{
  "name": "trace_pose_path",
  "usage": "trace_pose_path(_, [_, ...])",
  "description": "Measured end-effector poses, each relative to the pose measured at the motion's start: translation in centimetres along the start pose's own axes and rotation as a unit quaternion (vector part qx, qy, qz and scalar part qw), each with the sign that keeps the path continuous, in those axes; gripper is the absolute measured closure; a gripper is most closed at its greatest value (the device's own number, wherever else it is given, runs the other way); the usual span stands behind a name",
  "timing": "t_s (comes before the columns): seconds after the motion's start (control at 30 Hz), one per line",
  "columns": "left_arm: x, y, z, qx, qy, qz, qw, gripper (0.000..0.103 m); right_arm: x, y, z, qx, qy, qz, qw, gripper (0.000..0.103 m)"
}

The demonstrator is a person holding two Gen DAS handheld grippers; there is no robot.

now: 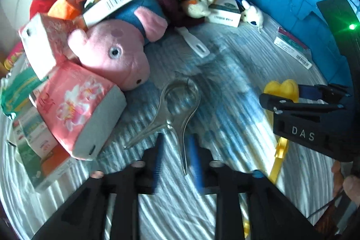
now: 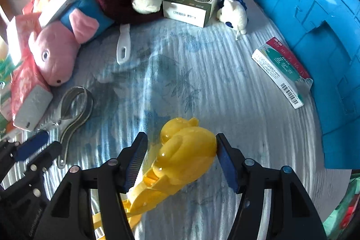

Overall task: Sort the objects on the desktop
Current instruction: 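Close the left gripper on the metal tongs while the right gripper grasps the yellow snowball toy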

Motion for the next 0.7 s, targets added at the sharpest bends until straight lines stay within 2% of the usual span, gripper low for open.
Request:
trace_pose_path(0.07, [0.9, -0.3, 0.6, 0.007, -0.022, -0.007, 0.9997, 0.044, -0.3, 0.1, 0.5, 0.009, -0.001, -0.014, 1.0, 0.04])
trace_pose_path(0.17, [2.1, -0.6, 0.3, 0.017, -0.034, -0.019, 0.9991, 0.043, -1.1, 0.1, 1.0, 0.009, 0.008, -0.037, 0.999, 0.036])
trace_pose_path(0.27, [2.4, -0.3, -2.2, 0.031, -0.014, -0.025, 0.9991, 0.043, -1.8, -0.4, 1.0, 0.008, 0.017, -0.056, 0.998, 0.036])
trace_pose_path(0.37, [1.8, 0.0, -4.6, 0.029, 0.015, -0.026, 0.9991, 0.042, -3.1, -0.5, 0.8, 0.009, 0.023, -0.068, 0.997, 0.035])
trace_pose_path(0.5, [2.8, 0.0, -4.8, 0.016, 0.008, -0.014, 0.9998, 0.042, -2.9, -0.4, -0.2, 0.019, 0.022, -0.086, 0.996, 0.035])
trace_pose_path(0.57, [3.2, -0.2, -4.8, 0.011, 0.008, -0.012, 0.9998, 0.044, -2.5, -0.3, -0.4, 0.02, 0.017, -0.087, 0.996, 0.022])
trace_pose_path(0.67, [3.7, -0.3, -4.7, 0.004, 0.008, -0.009, 0.9999, 0.049, -2.2, -0.5, -0.7, 0.016, 0.015, -0.092, 0.996, 0.021])
trace_pose_path(0.7, [3.8, -0.5, -4.6, -0.001, 0.008, -0.01, 0.9999, 0.056, -2.2, -0.5, -0.6, 0.015, 0.012, -0.093, 0.995, 0.021])
Point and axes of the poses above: each gripper's, at about its wrist camera, not at the fingertips, and z roughly against the way its jaws point, y to its left, x to its top, the point moved 10 cm from there along -z, roughly the way its jaws point, and after that the axes turned 12 degrees about z, right-handed, at the moved point
